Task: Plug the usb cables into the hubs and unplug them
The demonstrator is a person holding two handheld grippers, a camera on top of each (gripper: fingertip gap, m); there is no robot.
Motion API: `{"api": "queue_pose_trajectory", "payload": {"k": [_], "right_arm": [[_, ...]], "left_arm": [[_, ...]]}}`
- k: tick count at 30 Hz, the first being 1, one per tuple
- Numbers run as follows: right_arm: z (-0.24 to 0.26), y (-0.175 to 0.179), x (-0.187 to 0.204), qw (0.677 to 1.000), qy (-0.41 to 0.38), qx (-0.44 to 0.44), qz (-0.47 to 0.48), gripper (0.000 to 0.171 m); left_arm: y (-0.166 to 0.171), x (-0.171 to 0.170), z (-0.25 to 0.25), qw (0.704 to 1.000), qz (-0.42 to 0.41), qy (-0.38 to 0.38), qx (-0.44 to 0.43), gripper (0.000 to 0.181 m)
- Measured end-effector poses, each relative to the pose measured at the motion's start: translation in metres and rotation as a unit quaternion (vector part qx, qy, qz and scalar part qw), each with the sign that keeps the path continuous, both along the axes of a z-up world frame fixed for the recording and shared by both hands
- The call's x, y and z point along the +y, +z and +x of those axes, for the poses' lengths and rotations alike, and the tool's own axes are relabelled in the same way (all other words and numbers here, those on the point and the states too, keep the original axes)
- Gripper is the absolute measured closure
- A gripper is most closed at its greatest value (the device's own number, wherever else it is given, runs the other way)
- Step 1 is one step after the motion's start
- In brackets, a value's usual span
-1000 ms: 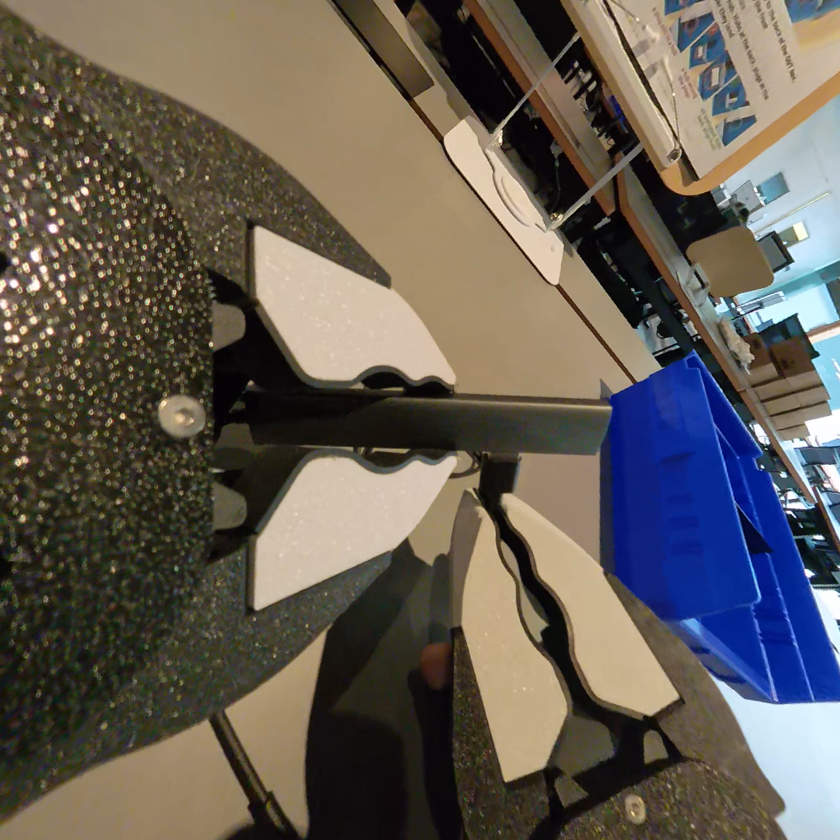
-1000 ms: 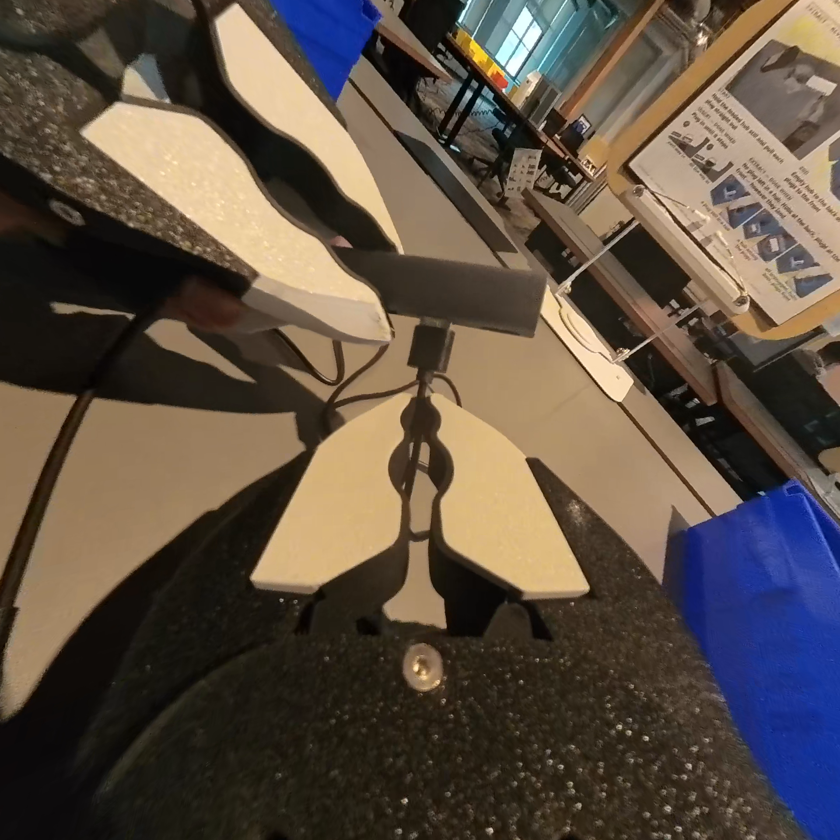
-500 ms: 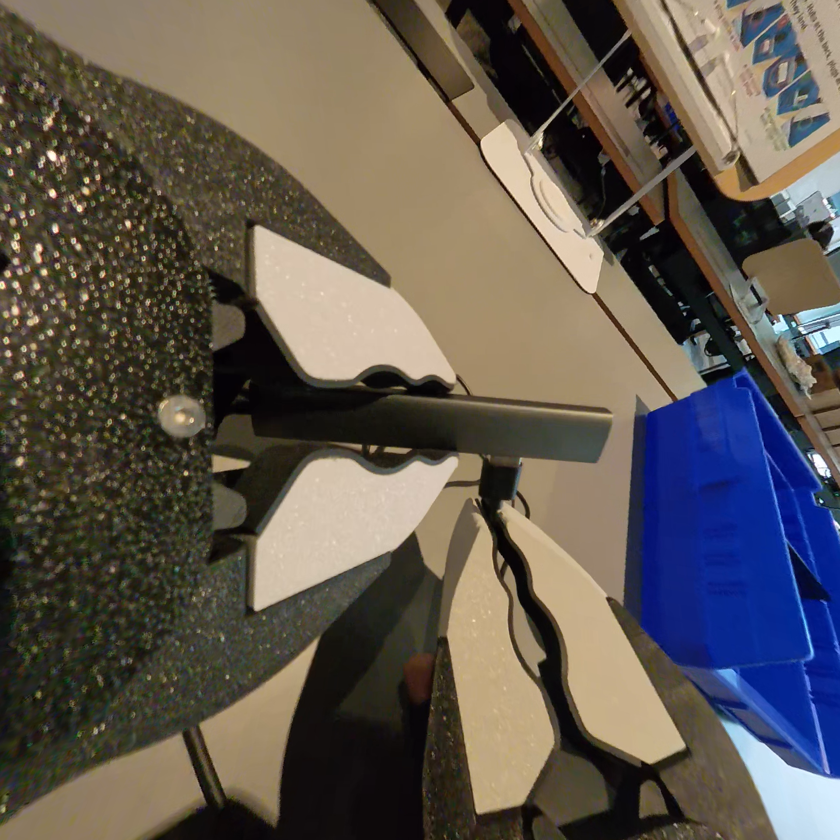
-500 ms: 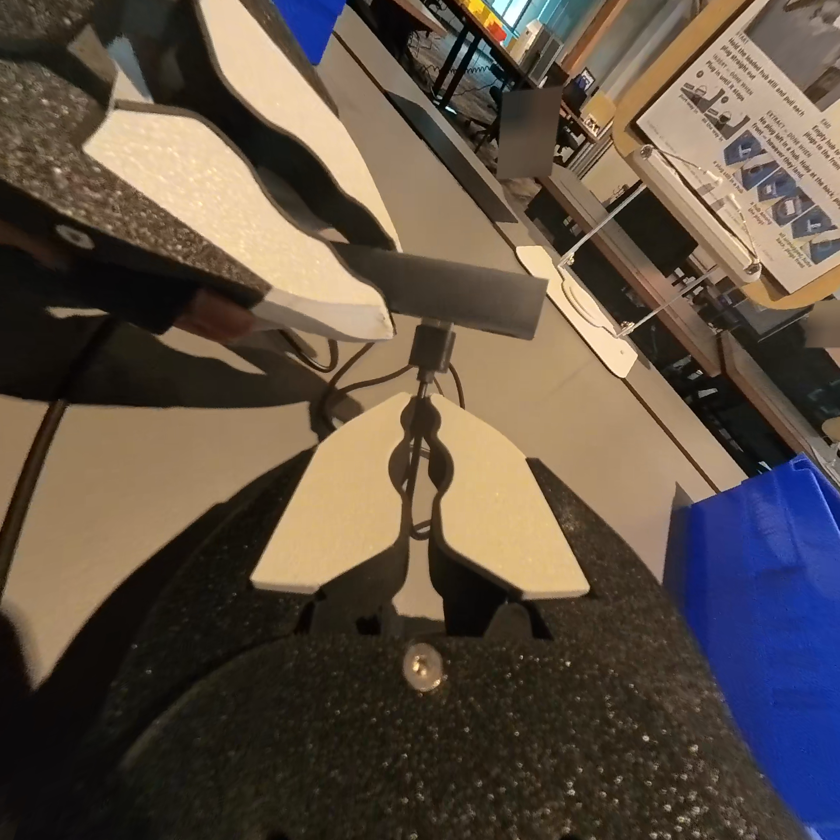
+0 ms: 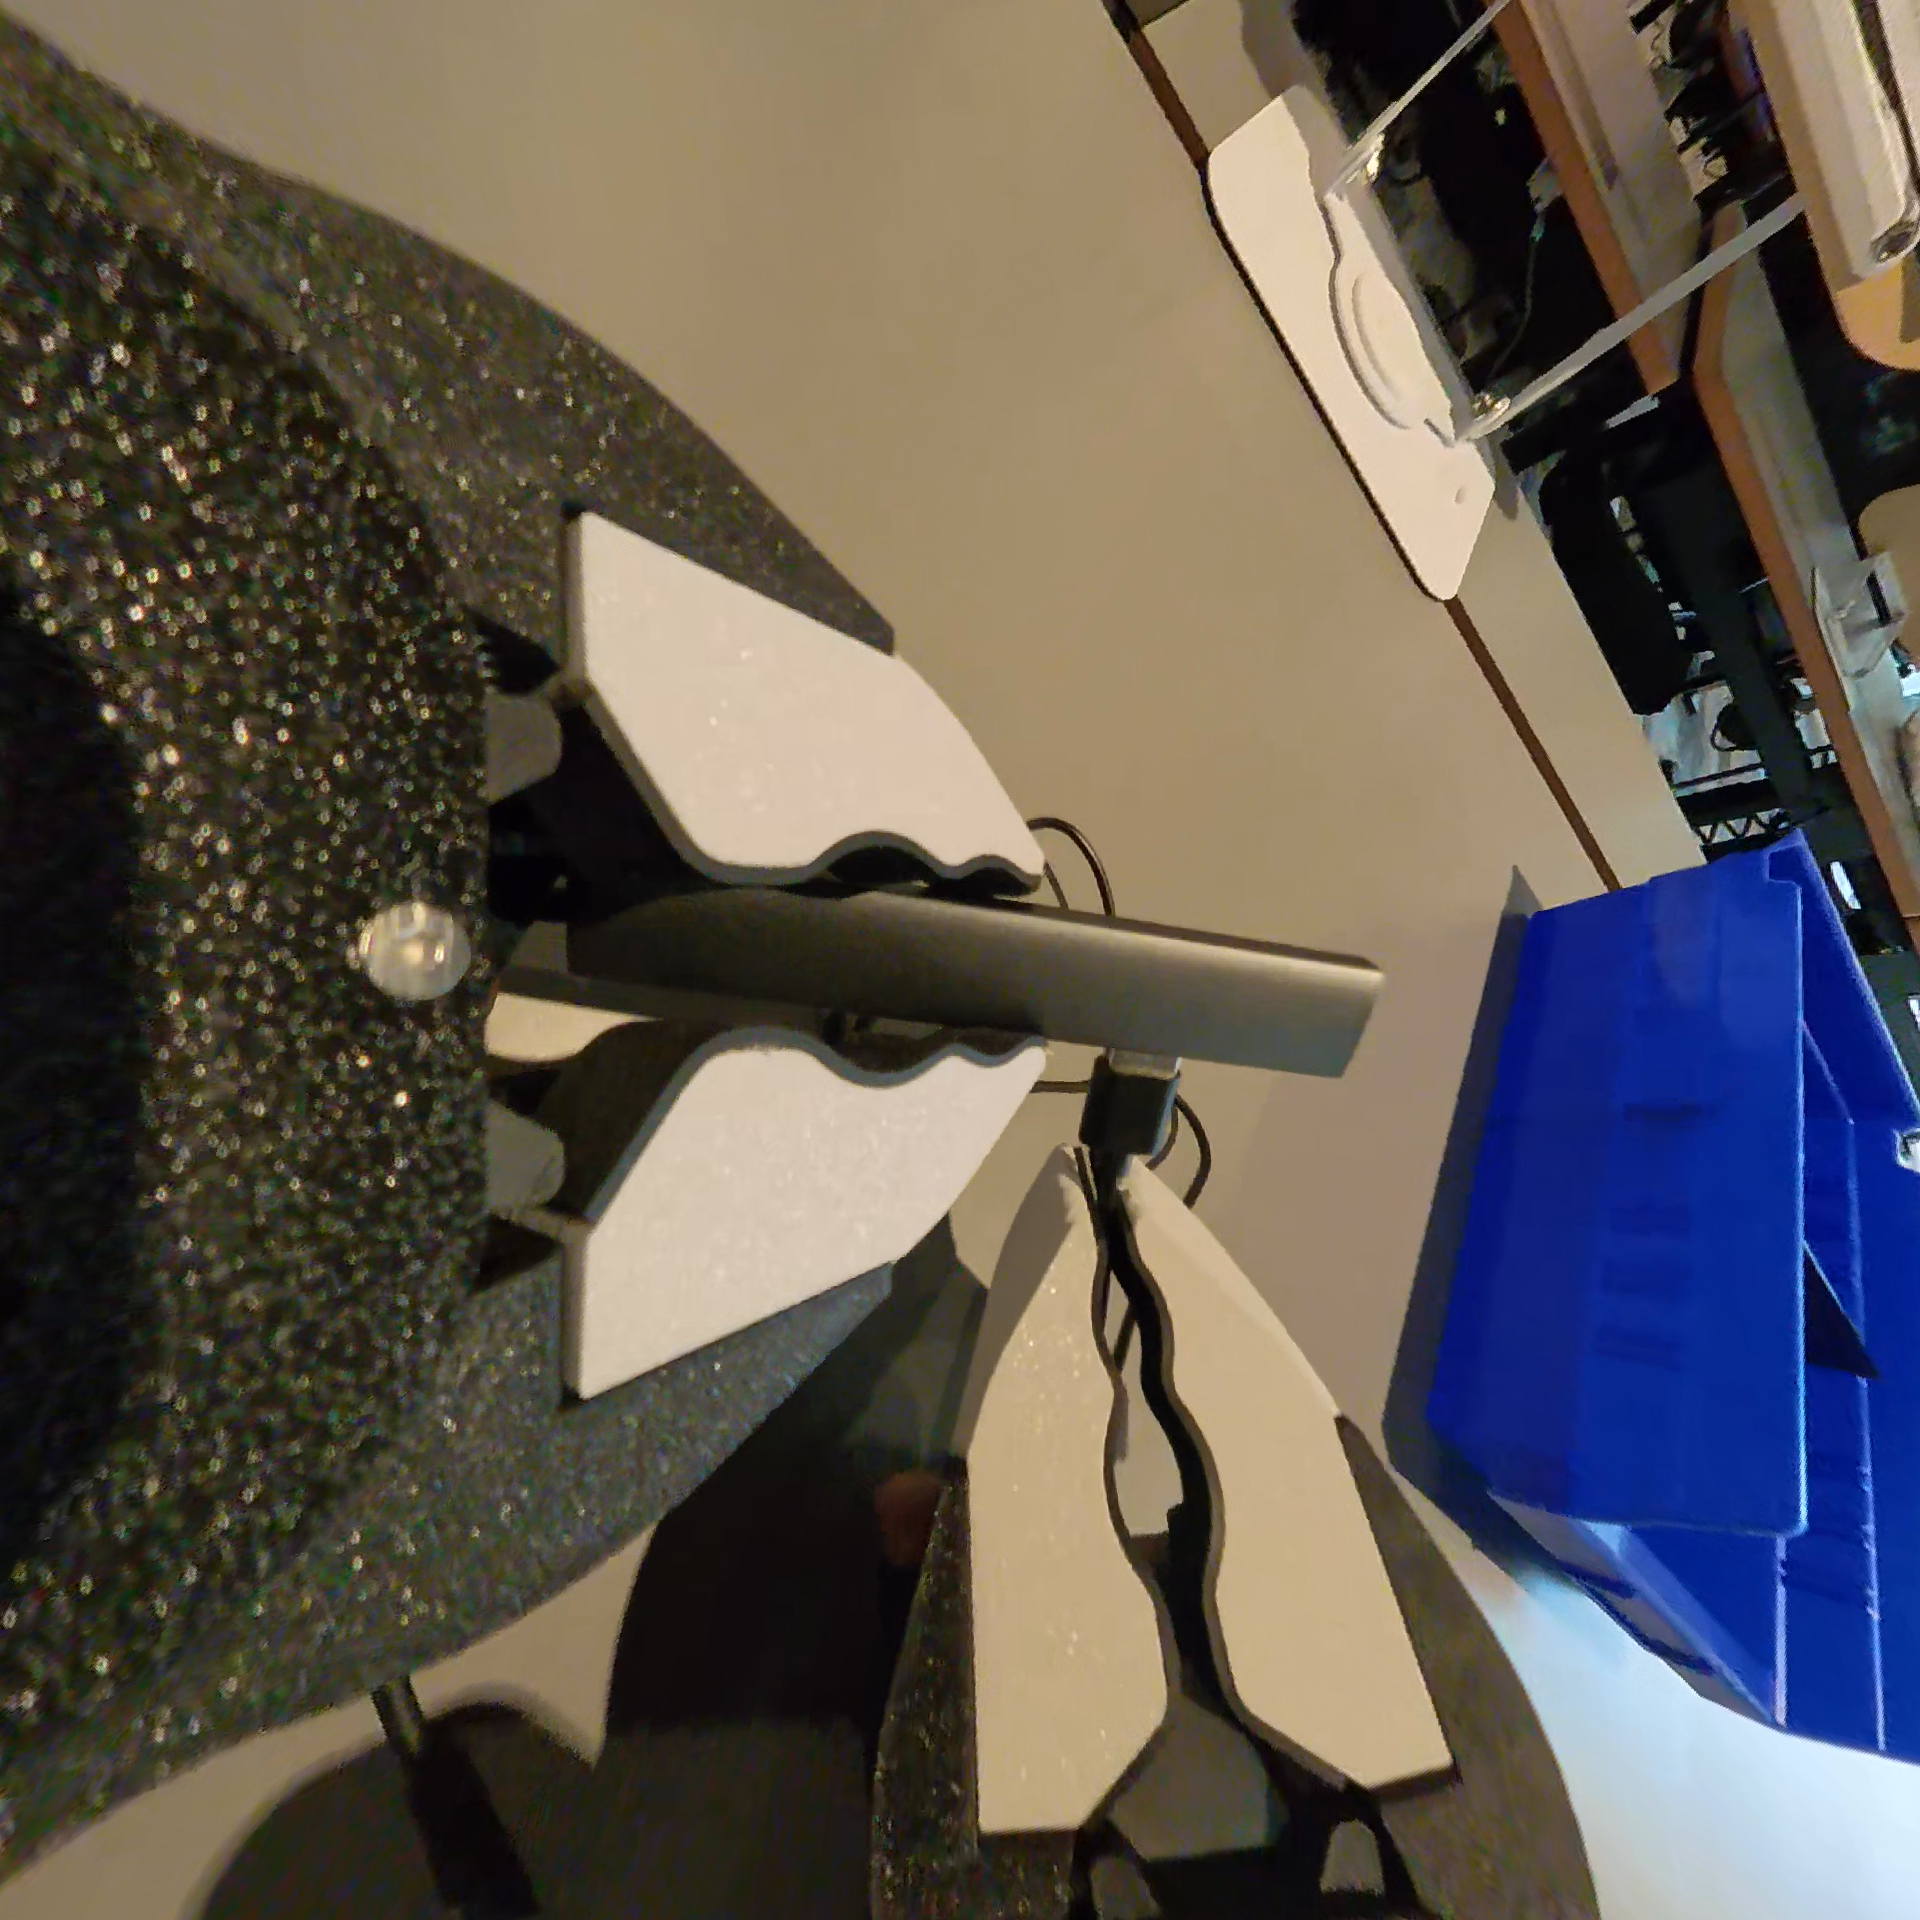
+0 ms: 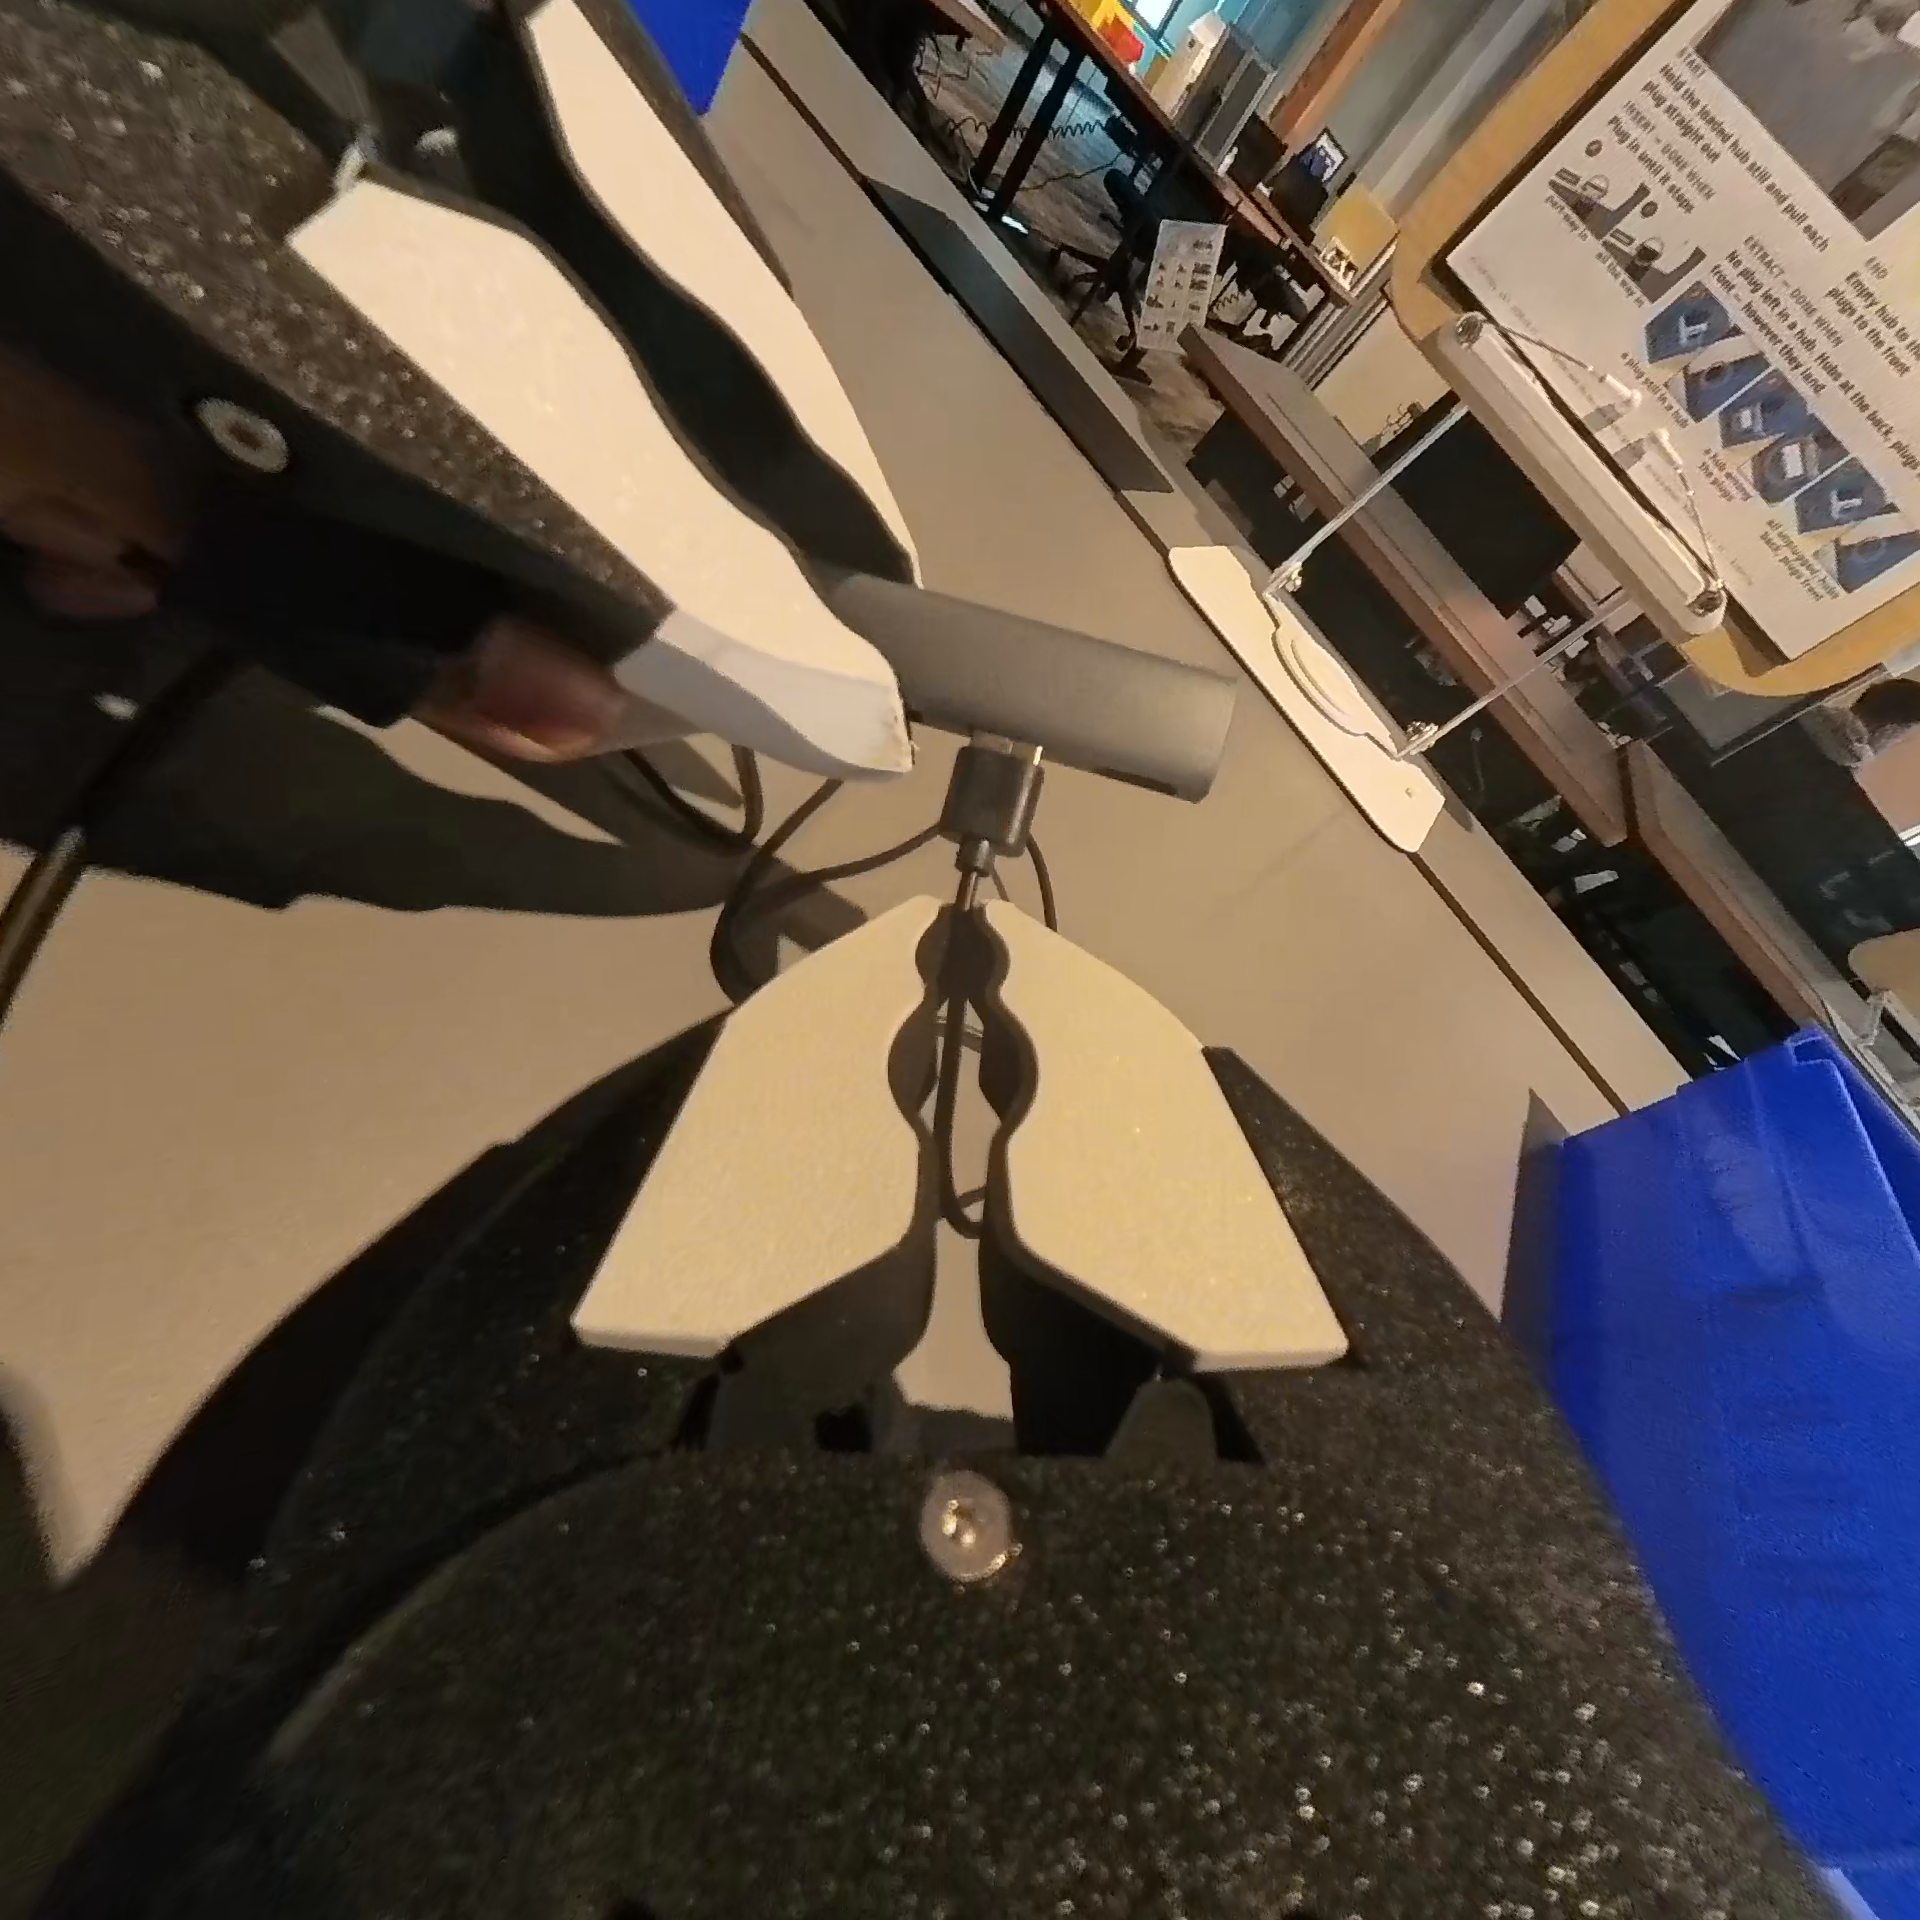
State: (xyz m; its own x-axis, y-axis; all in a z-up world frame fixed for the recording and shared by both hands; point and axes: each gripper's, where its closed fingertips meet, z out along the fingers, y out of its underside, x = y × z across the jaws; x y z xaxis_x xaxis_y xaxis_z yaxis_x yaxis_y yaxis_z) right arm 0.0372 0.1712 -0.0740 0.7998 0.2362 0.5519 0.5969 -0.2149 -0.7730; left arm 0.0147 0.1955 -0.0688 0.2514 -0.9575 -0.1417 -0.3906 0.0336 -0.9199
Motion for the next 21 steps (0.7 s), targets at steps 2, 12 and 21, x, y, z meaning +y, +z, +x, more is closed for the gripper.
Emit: {"api": "queue_pose_trajectory", "payload": {"k": [2,12,21], "right_arm": [[-0.0003,0.0002,-0.0001,1.0,0.0,0.0,0.0,0.169],[-0.0003,0.0003,-0.0008,1.0,0.004,0.006,-0.002,0.169],[-0.0011,-0.0013,-0.0011,1.0,0.005,0.003,-0.007,0.169]], "left_arm": [[0.0001,0.0007,0.0,1.0,-0.006,0.001,-0.001,0.157],[0.0008,0.0003,-0.0002,1.0,-0.001,0.001,-0.003,0.157],[-0.0007,0.0019,0.0,1.0,0.002,0.008,0.002,0.156]]}}
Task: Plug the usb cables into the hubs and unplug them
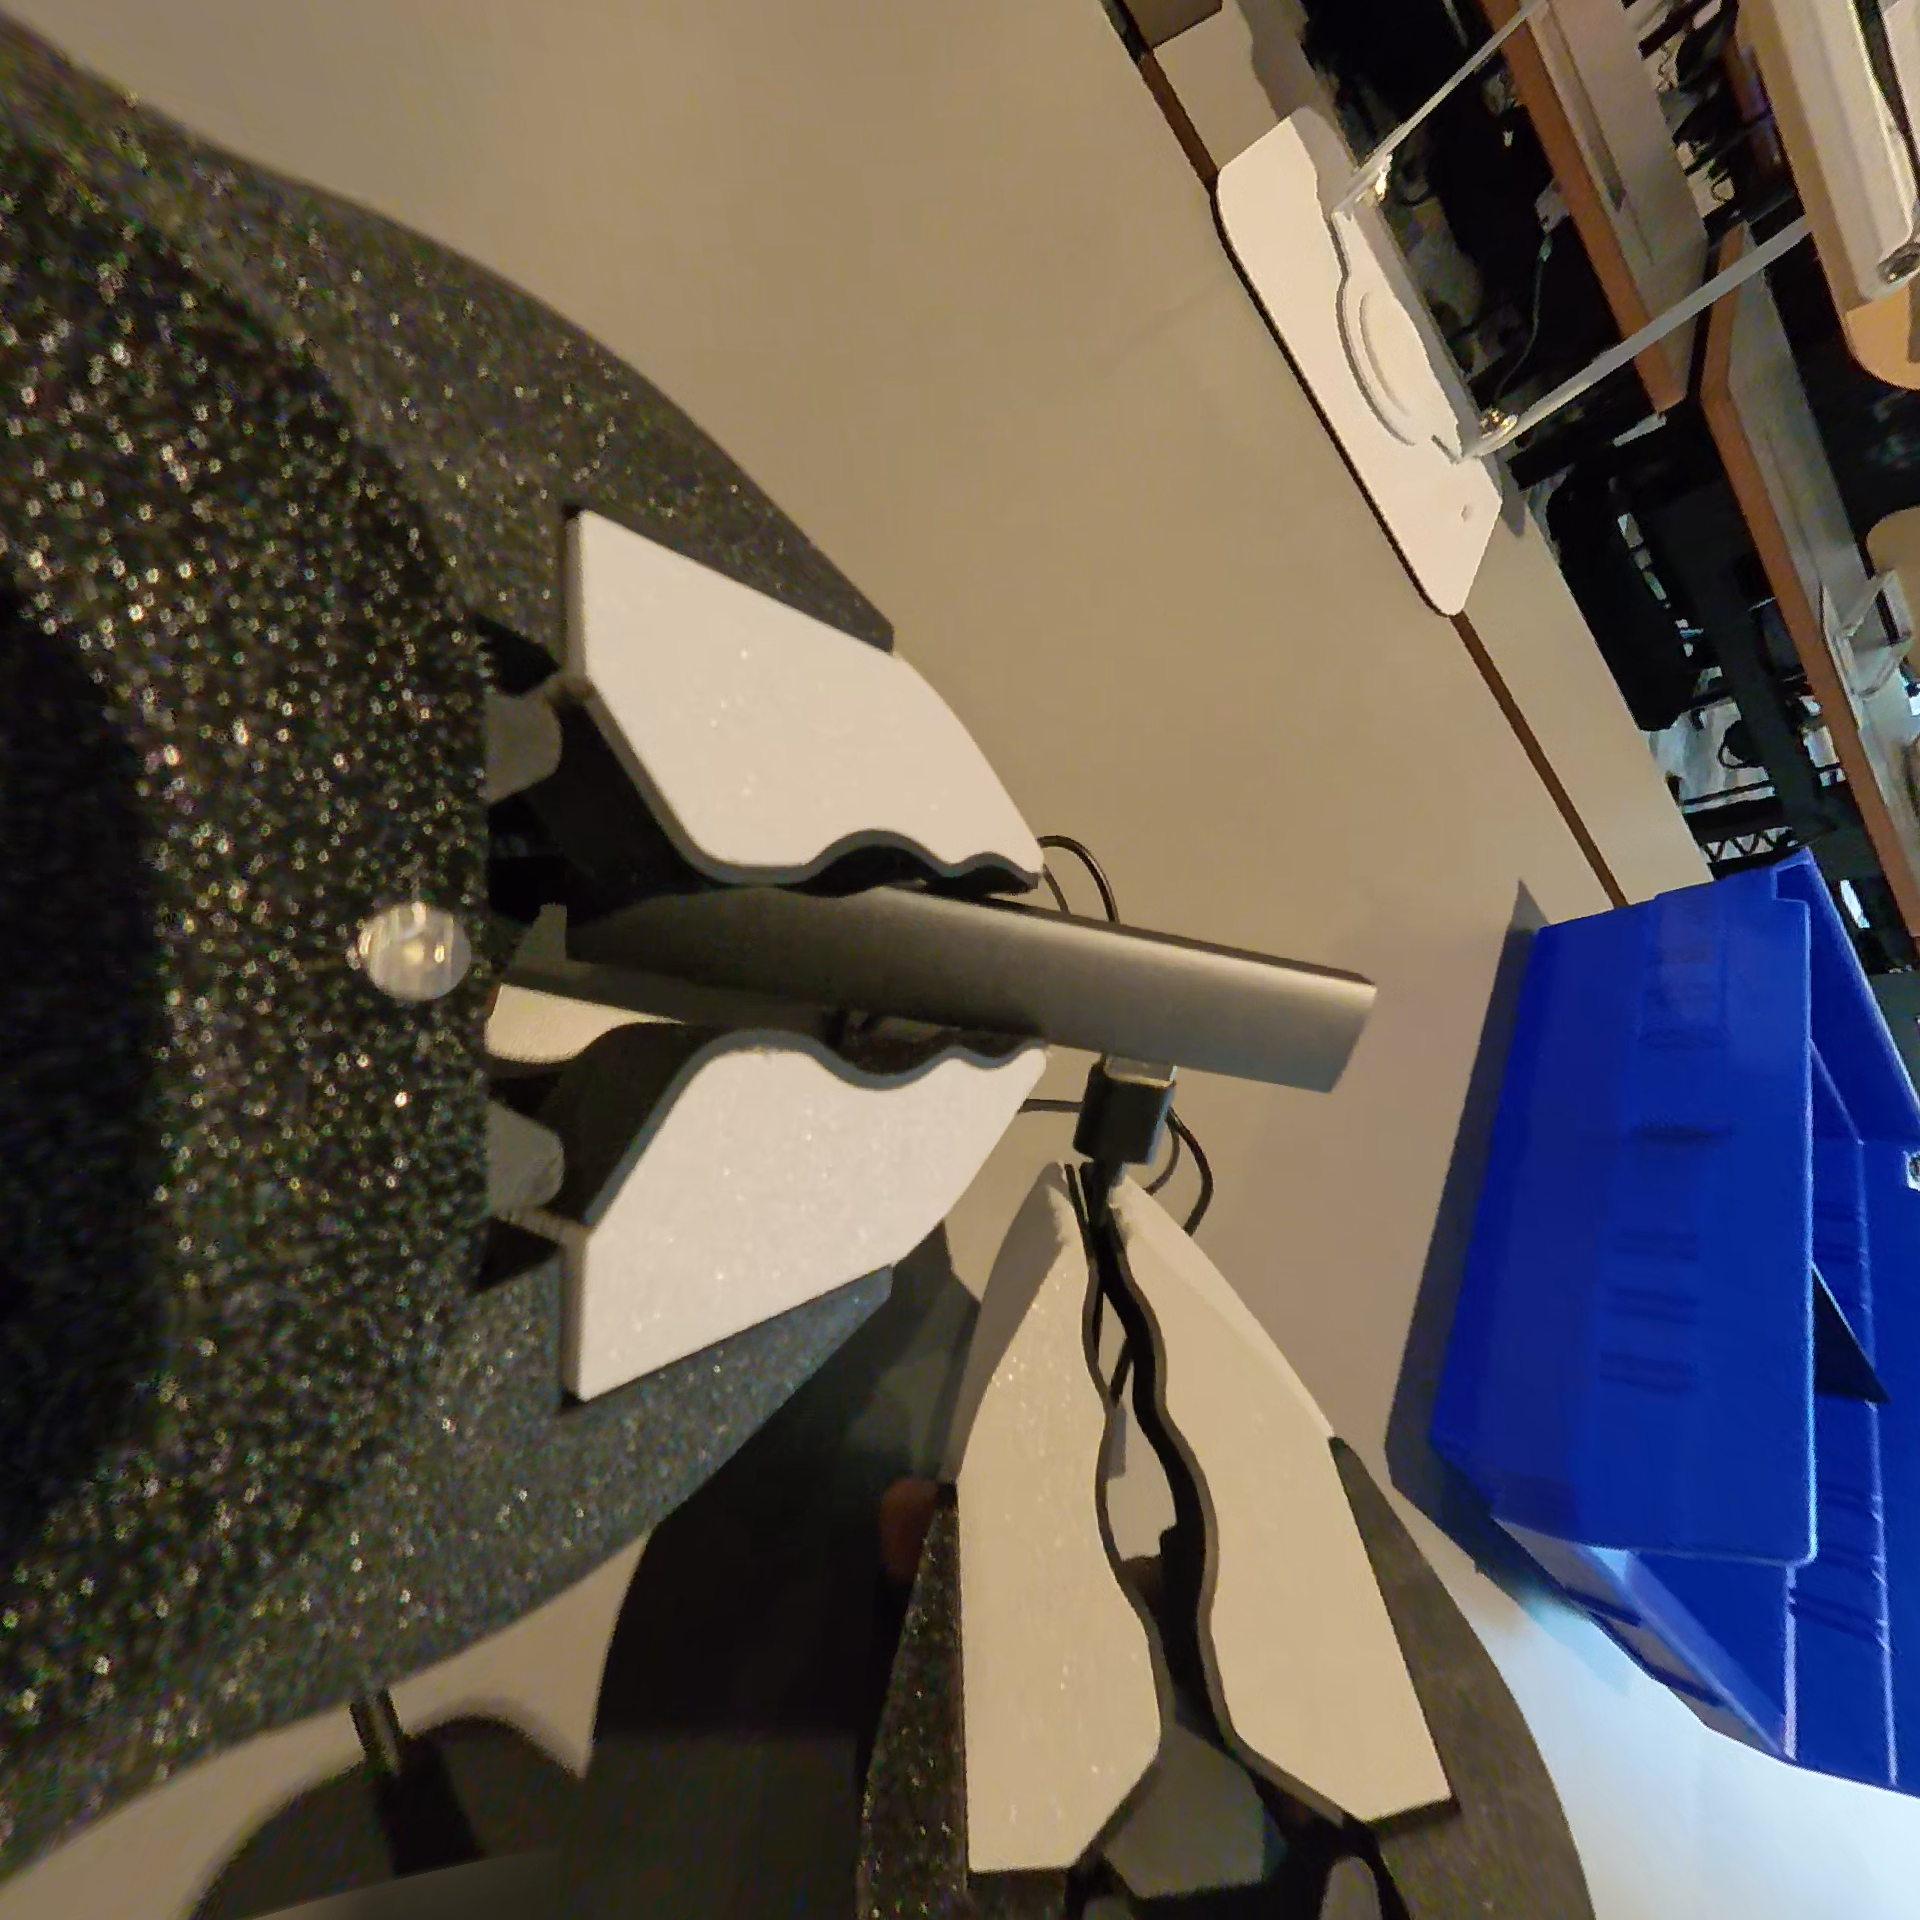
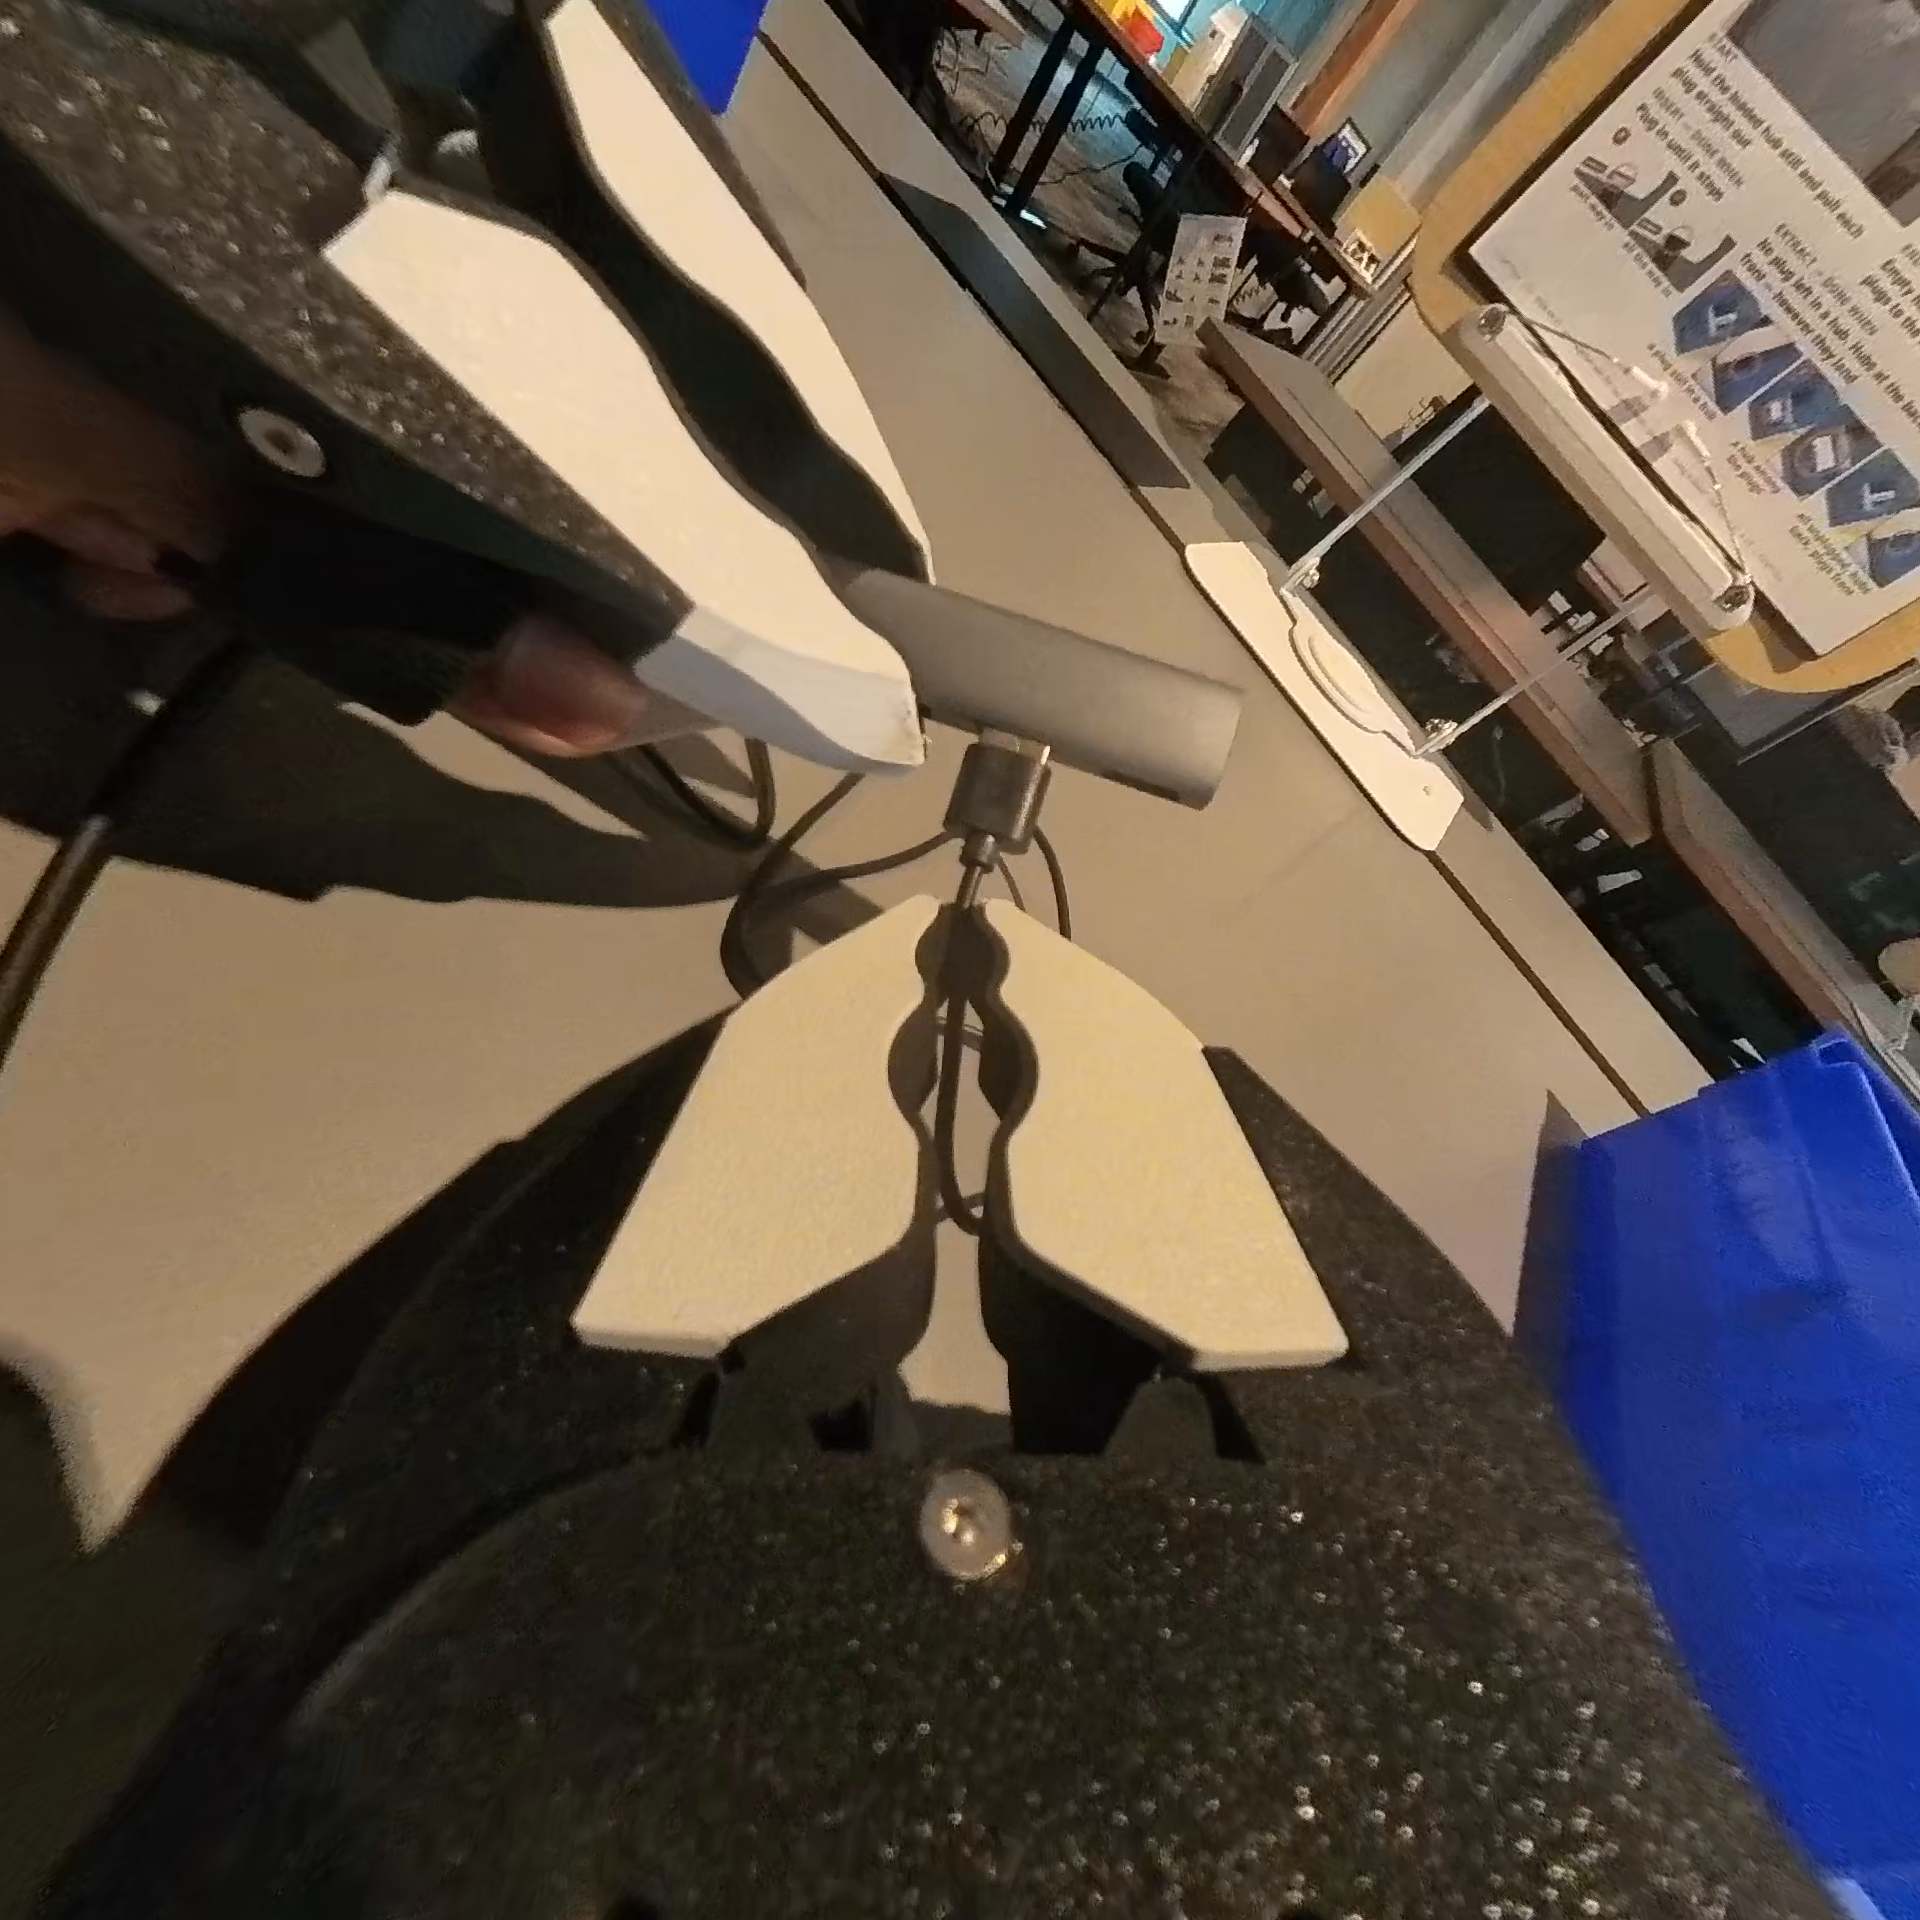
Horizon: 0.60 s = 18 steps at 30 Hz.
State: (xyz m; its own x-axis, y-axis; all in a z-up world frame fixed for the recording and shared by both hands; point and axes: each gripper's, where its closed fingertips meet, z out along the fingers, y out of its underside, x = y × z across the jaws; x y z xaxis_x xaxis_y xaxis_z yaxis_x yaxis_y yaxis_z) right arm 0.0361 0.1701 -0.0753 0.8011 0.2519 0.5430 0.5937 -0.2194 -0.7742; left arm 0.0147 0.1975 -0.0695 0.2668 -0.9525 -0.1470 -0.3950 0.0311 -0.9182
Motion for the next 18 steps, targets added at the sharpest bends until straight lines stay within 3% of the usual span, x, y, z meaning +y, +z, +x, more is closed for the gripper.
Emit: {"api": "queue_pose_trajectory", "payload": {"k": [18], "right_arm": [[0.0033,-0.0048,0.0003,1.0,-0.016,-0.004,-0.016,0.169]], "left_arm": [[-0.0048,0.0021,0.0013,1.0,0.015,0.012,0.021,0.156]]}}
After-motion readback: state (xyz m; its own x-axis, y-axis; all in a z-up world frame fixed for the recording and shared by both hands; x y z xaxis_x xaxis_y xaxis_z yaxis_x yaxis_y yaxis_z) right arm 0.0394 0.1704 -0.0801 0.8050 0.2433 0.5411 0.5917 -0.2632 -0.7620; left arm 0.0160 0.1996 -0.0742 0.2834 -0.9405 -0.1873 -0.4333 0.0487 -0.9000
